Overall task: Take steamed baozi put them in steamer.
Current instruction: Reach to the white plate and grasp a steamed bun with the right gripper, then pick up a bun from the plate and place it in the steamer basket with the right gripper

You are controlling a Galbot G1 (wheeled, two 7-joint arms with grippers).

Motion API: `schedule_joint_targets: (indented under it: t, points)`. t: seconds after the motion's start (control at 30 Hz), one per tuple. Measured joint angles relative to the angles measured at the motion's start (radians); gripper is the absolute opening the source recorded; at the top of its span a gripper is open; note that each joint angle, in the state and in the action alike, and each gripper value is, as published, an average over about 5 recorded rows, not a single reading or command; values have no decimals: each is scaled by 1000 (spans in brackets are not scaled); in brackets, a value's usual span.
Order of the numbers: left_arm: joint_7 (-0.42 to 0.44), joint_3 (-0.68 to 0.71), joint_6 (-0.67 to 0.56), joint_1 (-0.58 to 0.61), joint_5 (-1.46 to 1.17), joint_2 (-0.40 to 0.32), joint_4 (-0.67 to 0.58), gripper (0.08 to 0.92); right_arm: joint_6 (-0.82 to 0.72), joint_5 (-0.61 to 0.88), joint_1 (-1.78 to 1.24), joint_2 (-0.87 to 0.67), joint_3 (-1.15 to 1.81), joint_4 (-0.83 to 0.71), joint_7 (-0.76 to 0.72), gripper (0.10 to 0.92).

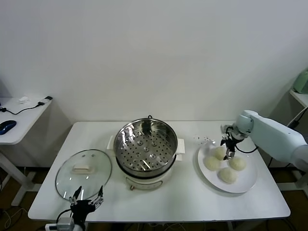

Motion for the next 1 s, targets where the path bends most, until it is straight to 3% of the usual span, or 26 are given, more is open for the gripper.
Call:
schedule_joint_targets:
  t: [0.2,0.6,1.0]
  points:
    - [0,2,2,5,9,-5,-10,823,-3,9,15,-5,-6,7,-6,611]
    - [0,5,-10,23,16,-1,-27,823,30,144,316,-23,-209,192,-41,602]
    - [-2,30,-26,26,35,-2,-26,823,226,290,676,182,-364,470,-39,602]
